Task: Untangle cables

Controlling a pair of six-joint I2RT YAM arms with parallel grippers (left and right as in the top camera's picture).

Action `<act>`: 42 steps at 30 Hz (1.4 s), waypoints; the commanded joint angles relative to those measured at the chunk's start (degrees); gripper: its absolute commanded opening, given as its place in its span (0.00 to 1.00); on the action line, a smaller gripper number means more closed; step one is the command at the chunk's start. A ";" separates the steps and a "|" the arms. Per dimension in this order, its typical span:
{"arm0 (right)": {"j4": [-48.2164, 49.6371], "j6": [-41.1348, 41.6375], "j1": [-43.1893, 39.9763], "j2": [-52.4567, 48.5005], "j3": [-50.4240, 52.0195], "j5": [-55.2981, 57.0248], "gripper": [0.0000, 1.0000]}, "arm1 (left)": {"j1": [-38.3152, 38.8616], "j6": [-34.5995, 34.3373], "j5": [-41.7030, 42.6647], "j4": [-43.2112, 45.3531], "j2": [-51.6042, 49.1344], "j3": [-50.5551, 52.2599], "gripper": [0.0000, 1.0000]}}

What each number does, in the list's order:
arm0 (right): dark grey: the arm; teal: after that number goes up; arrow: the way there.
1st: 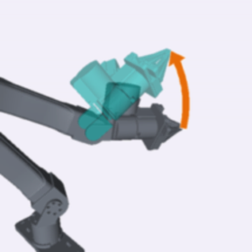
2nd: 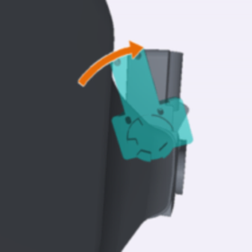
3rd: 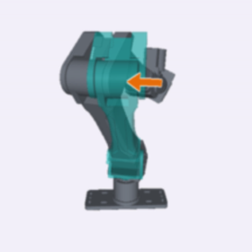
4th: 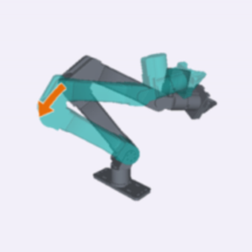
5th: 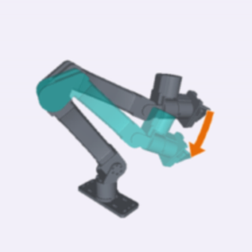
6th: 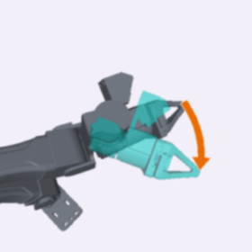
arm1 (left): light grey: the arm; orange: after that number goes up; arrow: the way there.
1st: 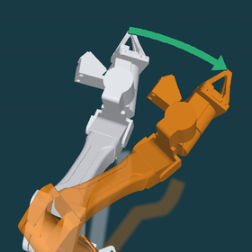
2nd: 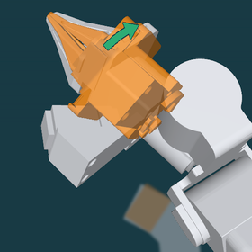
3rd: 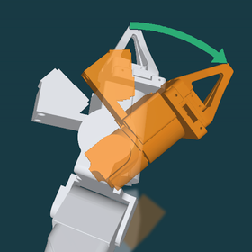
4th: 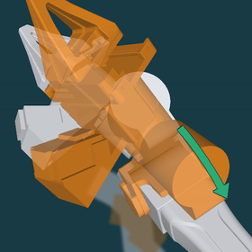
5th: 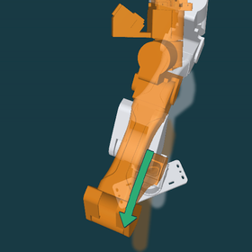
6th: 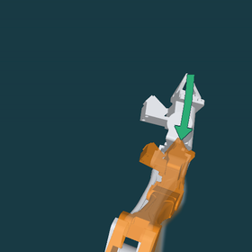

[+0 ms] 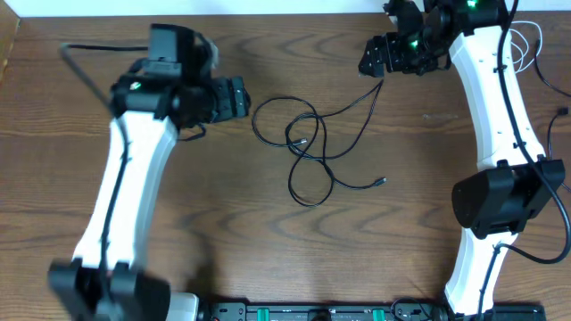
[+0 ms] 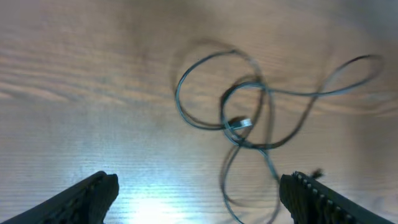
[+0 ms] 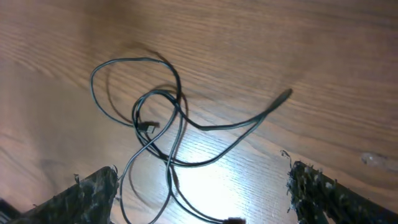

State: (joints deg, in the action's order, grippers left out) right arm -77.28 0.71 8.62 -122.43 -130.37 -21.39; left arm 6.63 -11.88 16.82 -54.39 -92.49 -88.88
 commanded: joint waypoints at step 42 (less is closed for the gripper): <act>0.94 1.81 6.23 0.15 0.11 0.70 0.88 | 3.63 7.78 0.07 19.17 -28.74 3.76 0.07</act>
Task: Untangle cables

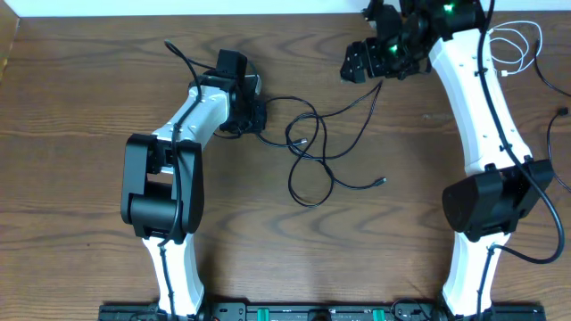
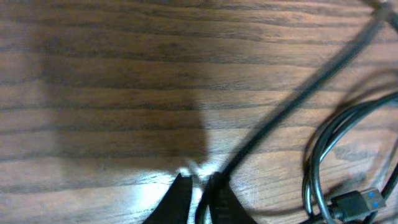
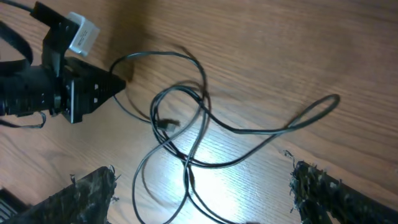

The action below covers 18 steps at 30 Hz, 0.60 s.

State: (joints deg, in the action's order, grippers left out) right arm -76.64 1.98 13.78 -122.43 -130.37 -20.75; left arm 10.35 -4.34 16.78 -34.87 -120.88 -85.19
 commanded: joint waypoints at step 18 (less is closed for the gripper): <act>16.44 5.05 7.72 0.13 15.37 -4.94 0.79 | 4.61 -3.45 0.74 -5.14 33.83 -2.27 0.07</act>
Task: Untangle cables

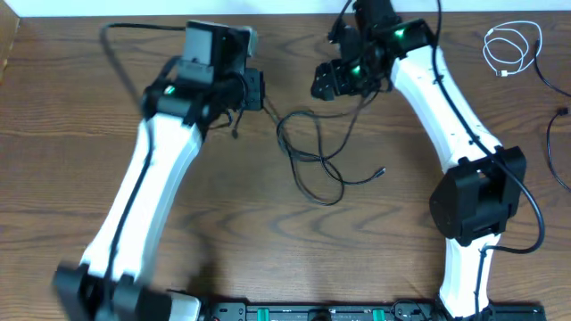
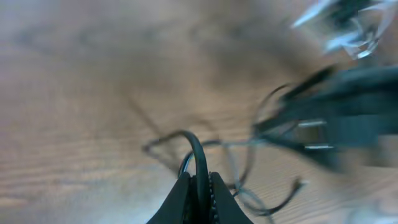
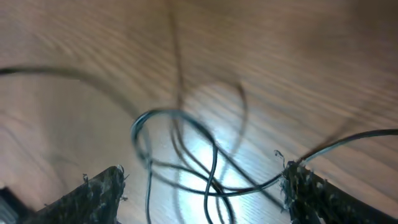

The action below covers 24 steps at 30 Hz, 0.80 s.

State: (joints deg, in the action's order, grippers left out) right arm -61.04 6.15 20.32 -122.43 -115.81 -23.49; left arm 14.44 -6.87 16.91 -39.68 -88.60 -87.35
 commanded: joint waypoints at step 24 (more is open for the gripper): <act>-0.90 -25.35 3.41 -5.60 1.25 -0.26 0.80 | 0.37 -0.92 -0.02 -0.57 6.73 -0.11 0.07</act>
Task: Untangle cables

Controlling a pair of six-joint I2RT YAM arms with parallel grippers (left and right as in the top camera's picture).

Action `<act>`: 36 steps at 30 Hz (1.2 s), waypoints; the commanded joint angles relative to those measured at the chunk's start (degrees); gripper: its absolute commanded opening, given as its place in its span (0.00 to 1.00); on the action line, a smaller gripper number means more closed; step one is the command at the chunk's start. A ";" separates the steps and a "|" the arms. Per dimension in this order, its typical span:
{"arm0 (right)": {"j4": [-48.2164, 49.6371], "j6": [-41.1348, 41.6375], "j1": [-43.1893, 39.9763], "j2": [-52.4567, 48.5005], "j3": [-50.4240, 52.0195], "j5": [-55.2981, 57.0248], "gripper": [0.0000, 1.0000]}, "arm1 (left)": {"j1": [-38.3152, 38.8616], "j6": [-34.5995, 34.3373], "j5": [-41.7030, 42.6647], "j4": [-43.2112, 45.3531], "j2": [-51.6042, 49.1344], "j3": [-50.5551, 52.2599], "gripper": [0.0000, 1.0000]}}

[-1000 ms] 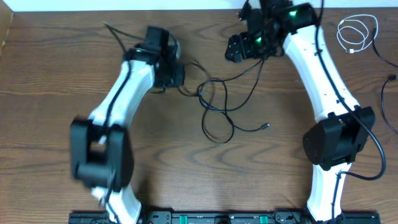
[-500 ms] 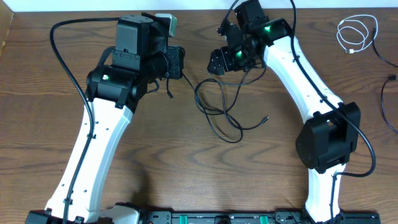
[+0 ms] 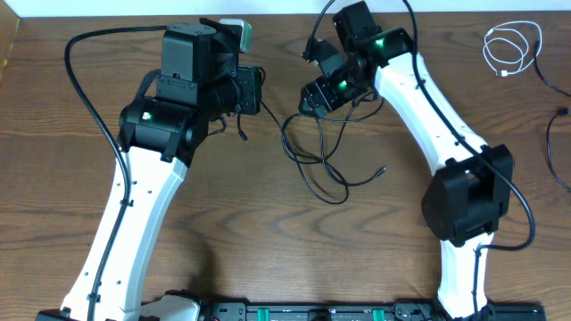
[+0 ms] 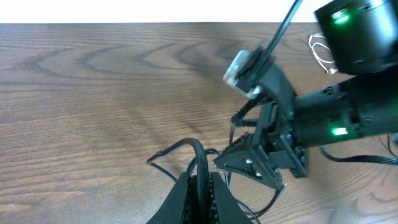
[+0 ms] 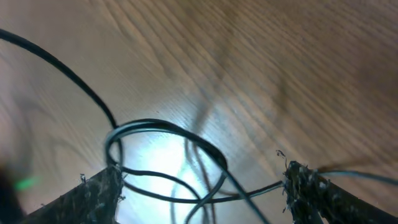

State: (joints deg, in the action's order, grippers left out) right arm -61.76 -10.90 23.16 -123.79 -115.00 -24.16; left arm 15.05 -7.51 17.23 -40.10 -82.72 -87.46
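A thin black cable point(image 3: 323, 159) lies in tangled loops on the wooden table. My left gripper point(image 3: 248, 94) is shut on one strand of the cable point(image 4: 198, 157), held off the table left of the tangle; a short end point(image 3: 239, 132) hangs below it. In the left wrist view the left gripper point(image 4: 200, 188) faces the right gripper point(image 4: 258, 163). My right gripper point(image 3: 316, 94) hovers open just above the tangle's upper loops. In its own view the right gripper point(image 5: 202, 194) has several cable loops point(image 5: 163, 129) lying between its spread fingers point(image 5: 94, 194), touching neither.
A coiled white cable point(image 3: 510, 46) lies at the back right corner. Another dark cable point(image 3: 560, 134) runs along the right edge. The arms' bases sit at the front edge.
My right gripper has shifted left and lower, now close over the tangle's top loops. The left gripper keeps its hold on the strand at about the same place. The tangle has shifted slightly.
Both grippers were open, the left one beside the tangle's left loop and the right one at the back right. Then the left gripper was down and shut on that loop. It then held the strand lifted, the tangle pulled narrower, while the right gripper came over the loops.
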 commanded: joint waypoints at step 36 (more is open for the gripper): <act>5.62 13.44 -9.73 12.48 -3.93 30.12 0.01 | -0.24 -0.26 -16.46 -6.60 0.74 0.00 0.08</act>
State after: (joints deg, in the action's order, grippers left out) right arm -55.27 2.90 15.00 -114.89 -117.84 12.14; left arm 15.05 -7.51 5.78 -46.13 -82.72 -87.46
